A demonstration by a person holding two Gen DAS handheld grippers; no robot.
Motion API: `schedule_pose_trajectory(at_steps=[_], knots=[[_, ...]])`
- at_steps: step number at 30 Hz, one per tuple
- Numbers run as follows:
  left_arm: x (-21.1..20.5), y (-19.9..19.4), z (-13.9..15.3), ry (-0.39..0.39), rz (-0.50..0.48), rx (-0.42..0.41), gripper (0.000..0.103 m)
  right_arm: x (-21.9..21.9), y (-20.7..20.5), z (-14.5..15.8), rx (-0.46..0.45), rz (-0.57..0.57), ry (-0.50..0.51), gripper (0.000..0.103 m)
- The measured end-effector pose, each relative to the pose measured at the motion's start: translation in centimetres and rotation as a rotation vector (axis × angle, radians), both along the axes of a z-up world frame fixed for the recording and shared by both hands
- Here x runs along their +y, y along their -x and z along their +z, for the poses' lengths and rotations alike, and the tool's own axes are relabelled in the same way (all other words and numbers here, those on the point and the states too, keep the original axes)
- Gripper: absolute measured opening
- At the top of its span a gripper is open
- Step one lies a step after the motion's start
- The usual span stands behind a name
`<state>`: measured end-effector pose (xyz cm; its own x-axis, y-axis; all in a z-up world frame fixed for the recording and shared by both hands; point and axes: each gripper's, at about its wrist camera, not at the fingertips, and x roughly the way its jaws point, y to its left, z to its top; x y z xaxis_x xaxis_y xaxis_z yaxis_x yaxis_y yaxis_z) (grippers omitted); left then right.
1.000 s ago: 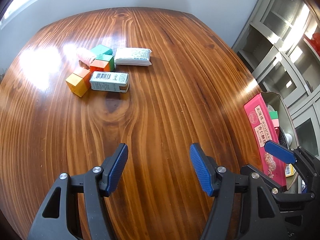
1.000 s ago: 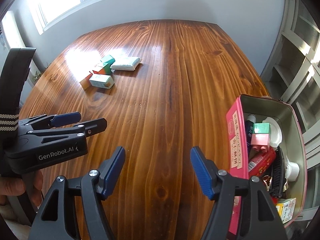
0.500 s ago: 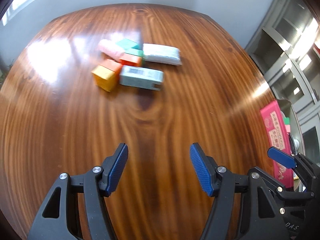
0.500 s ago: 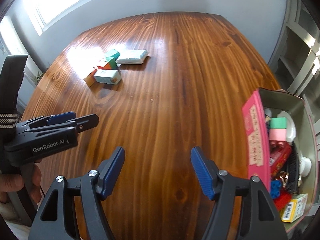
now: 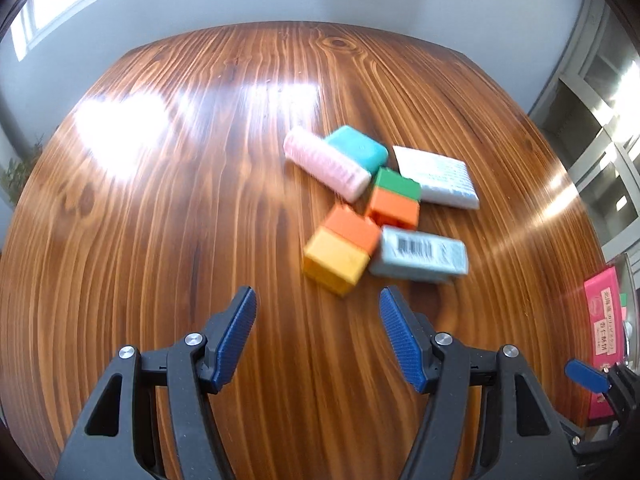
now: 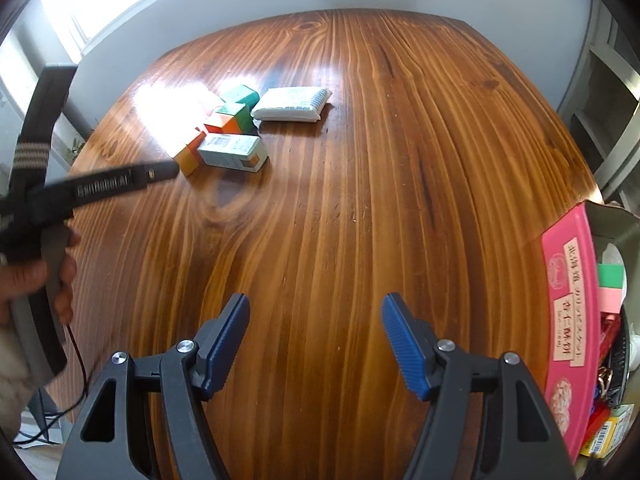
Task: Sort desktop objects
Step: 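Move both open tools back to the remaining items on the table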
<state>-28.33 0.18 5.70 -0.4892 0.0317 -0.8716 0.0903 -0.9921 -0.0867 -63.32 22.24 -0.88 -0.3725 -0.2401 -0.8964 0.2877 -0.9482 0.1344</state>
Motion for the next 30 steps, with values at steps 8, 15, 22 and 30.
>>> schedule_pose_trajectory(at_steps=[8,15,22,30], knots=[[0.1,3.1,-0.4,0.009,-0.118,0.019,0.068,-1.6,1.4,0.2,0.013,-0.006,-0.003,0.073],[0.0,4.0,-0.4,-0.031,-0.163,0.02,0.068,-3.0,3.0,0.3,0.012,0.001,-0.008,0.073],[0.2,3.5,-0.4,-0.05,-0.205,0.004,0.068,-3.6,3.7,0.6,0.018,0.011,-0.01,0.073],[0.1,2.3,-0.6,-0.05,-0.228,-0.01,0.068,-4.1,4.5,0.6,0.017,0.022,0.011,0.073]])
